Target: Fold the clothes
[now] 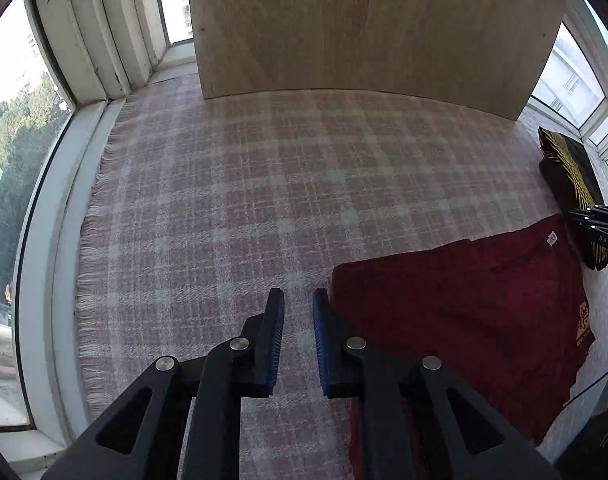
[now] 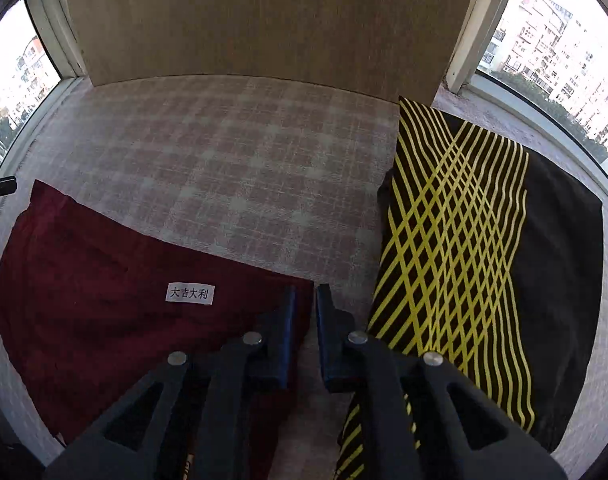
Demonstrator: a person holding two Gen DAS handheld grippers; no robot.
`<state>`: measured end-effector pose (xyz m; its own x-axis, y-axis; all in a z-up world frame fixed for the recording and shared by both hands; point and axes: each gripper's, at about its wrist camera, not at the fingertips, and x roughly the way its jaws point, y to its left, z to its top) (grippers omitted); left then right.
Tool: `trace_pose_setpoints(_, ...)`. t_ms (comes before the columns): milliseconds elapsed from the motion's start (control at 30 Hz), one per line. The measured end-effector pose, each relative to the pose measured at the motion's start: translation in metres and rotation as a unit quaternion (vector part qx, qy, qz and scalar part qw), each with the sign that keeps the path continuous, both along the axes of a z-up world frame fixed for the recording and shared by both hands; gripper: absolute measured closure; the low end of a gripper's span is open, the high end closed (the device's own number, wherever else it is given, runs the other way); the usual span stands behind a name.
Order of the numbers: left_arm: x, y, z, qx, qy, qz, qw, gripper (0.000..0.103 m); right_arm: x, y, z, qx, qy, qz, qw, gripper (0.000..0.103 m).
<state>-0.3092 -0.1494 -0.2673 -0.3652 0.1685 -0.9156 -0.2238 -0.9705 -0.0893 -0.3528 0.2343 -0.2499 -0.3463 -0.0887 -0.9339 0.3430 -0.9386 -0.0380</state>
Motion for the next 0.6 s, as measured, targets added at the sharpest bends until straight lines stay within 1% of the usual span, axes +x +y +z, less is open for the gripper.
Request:
trace_pose_setpoints(33, 0.001, -0.002, 0.001, 0.007, 0.002, -0.006, 1.0, 0.09, 0.001, 0.0, 0.0, -0.007, 0.001, 0.008, 1.0, 0.092)
trace_pose_setpoints(100, 0.006, 0.0, 0.01, 0.029, 0.002, -0.038, 0.9988, 0.09, 0.008, 0.001, 0.013, -0.031, 0.013, 0.029, 0.999, 0.087)
trace_pose_setpoints(133, 0.01, 0.008, 0.016, 0.038, -0.001, -0.068, 0.997, 0.084, 0.013, -0.001, 0.019, -0.053, 0.011, 0.051, 0.997, 0.079)
trace_pose_setpoints(167, 0.013, 0.018, 0.021, 0.036, 0.002, -0.096, 0.9948, 0.082, 0.016, -0.007, 0.024, -0.065, 0.005, 0.077, 0.995, 0.074)
trace_pose_setpoints(200, 0.017, 0.031, 0.023, 0.036, 0.002, -0.126, 0.9914, 0.08, 0.019, -0.013, 0.028, -0.074, -0.002, 0.102, 0.992, 0.074)
trace_pose_setpoints(233, 0.021, 0.045, 0.025, 0.035, 0.002, -0.157, 0.987, 0.08, 0.023, -0.019, 0.031, -0.083, -0.009, 0.127, 0.988, 0.074)
trace_pose_setpoints(333, 0.02, 0.085, 0.017, 0.044, -0.018, -0.23, 0.9719, 0.08, 0.024, -0.045, 0.029, -0.059, -0.024, 0.193, 0.979, 0.074)
trace_pose_setpoints(433, 0.009, 0.113, 0.005, 0.034, -0.034, -0.278, 0.9595, 0.08, 0.025, -0.071, 0.022, -0.035, -0.036, 0.259, 0.965, 0.074)
trace_pose_setpoints(500, 0.001, 0.122, -0.001, 0.038, -0.049, -0.304, 0.9508, 0.08, 0.022, -0.083, 0.017, -0.029, -0.049, 0.301, 0.952, 0.074)
trace_pose_setpoints(533, -0.002, 0.125, -0.005, 0.041, -0.058, -0.318, 0.9453, 0.08, 0.022, -0.088, 0.016, -0.033, -0.057, 0.321, 0.945, 0.074)
trace_pose_setpoints(600, -0.004, 0.131, -0.01, 0.035, -0.069, -0.341, 0.9368, 0.08, 0.022, -0.098, 0.014, -0.04, -0.074, 0.357, 0.93, 0.073)
